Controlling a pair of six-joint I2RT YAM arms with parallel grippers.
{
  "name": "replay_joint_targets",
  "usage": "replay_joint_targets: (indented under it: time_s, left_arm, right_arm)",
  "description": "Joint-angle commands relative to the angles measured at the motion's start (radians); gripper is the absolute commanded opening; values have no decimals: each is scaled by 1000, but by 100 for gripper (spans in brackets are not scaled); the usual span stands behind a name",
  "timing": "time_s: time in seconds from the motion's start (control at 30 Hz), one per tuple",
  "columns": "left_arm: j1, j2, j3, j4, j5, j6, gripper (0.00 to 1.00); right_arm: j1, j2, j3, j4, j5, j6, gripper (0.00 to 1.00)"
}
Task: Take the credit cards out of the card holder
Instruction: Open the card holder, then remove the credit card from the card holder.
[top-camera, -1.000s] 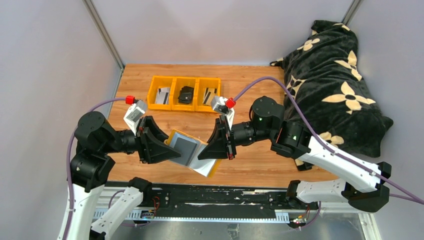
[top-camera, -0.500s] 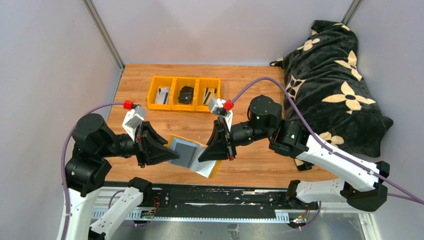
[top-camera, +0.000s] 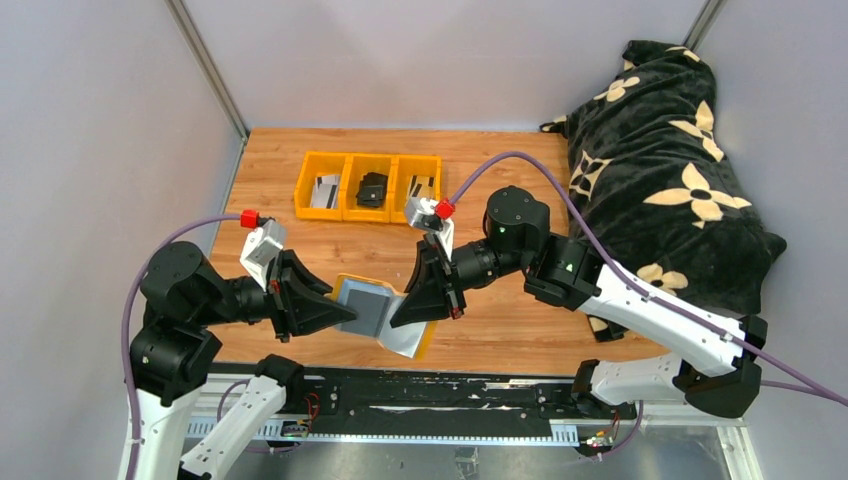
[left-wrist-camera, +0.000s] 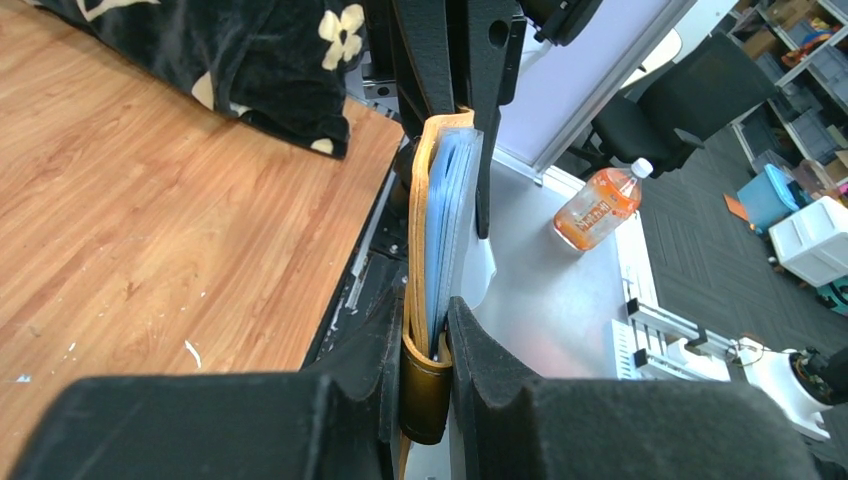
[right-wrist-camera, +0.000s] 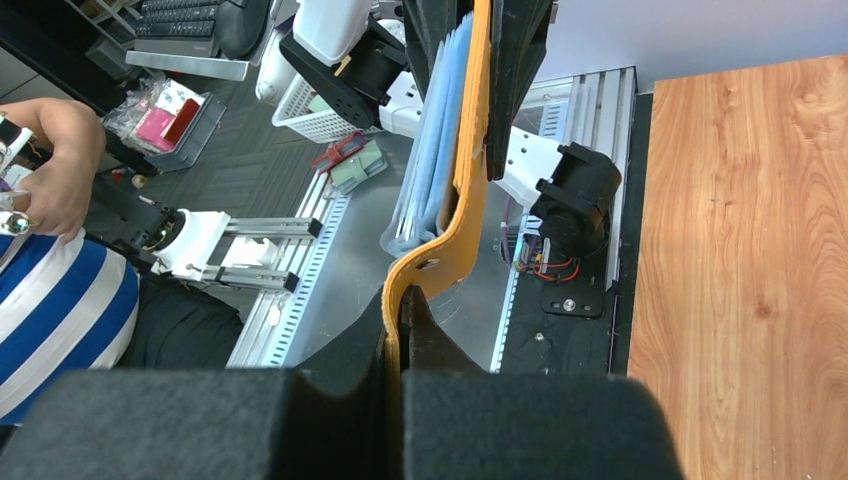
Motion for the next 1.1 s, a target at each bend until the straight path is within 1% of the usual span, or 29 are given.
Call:
replay_joint_targets:
  time_s: [0.0, 0.03, 0.07, 0.1, 0.17, 0.2, 0.27, 0.3, 0.37, 0.4, 0.5, 0.6, 0.63, 0.67, 0.7, 0.73, 0.77, 0.8, 0.83, 0.87, 0.9, 0.93, 1.0, 1.07]
  left_arm:
    - [2, -6, -30, 57, -48, 1, 17]
    - [2, -11, -34, 64, -54, -1, 15]
    - [2, -15, -36, 66, -66, 3, 12]
    - [2, -19, -37, 65, -79, 10, 10]
    - [2, -25, -35, 54, -102, 27, 2]
    - [2, -28, -35, 50, -108, 33, 1]
    - [2, -30, -35, 49, -110, 39, 0]
    - [2, -30, -36, 48, -110, 37, 0]
    - [2, -29, -35, 48, -104, 33, 0]
    - [2, -29, -35, 49, -100, 29, 0]
    - [2, -30, -35, 49, -88, 22, 0]
    - [2, -30, -31, 49, -68, 12, 0]
    - [2, -30, -31, 49, -63, 8, 0]
    - [2, -32, -30, 49, -60, 5, 0]
    - [2, -32, -28, 49, -58, 1, 0]
    - [2, -33, -26, 48, -54, 1, 0]
    - [2, -33, -22, 48, -48, -4, 0]
    - [2, -33, -20, 49, -40, -7, 0]
    - [2, -33, -14, 48, -27, -11, 4]
    - [2, -34, -12, 51, -12, -16, 12]
    - [2, -34, -11, 62, 11, -23, 18]
    - [2, -35, -11, 67, 29, -32, 21]
    - [2, -34, -17, 90, 55, -58, 26]
    - [2, -34, -26, 117, 71, -86, 26]
  right_arm:
    - [8, 23, 39, 64, -14, 0, 0]
    - [8, 22, 39, 49, -2, -11, 0]
    - [7, 19, 39, 32, 11, -19, 3]
    - [6, 15, 41, 20, 22, -28, 13]
    - [5, 2, 33, 8, 58, -35, 40]
    - [5, -5, 29, 13, 78, -34, 52]
    - [5, -13, 17, 46, 97, -30, 73]
    - [5, -13, 14, 61, 102, -26, 78]
    - [6, -1, 21, 81, 121, -16, 80]
    - [5, 12, 28, 84, 131, -15, 80]
    - [4, 56, 64, 73, 155, -14, 74]
    - [5, 90, 97, 75, 163, -4, 62]
    - [4, 99, 108, 76, 168, 3, 53]
    - [3, 104, 113, 81, 172, 9, 49]
    - [2, 108, 115, 84, 170, 12, 39]
    - [1, 112, 117, 87, 164, 13, 28]
    - [-2, 113, 116, 87, 157, 14, 13]
    - [-6, 110, 110, 86, 153, 17, 6]
    - [-10, 103, 100, 87, 148, 18, 0]
    - [-16, 91, 86, 94, 138, 20, 0]
    - [-20, 80, 68, 112, 121, 22, 0]
    - [-23, 66, 46, 137, 99, 28, 0]
    - [-24, 46, 12, 200, 59, 41, 0]
    - [-24, 38, -4, 238, 21, 56, 0]
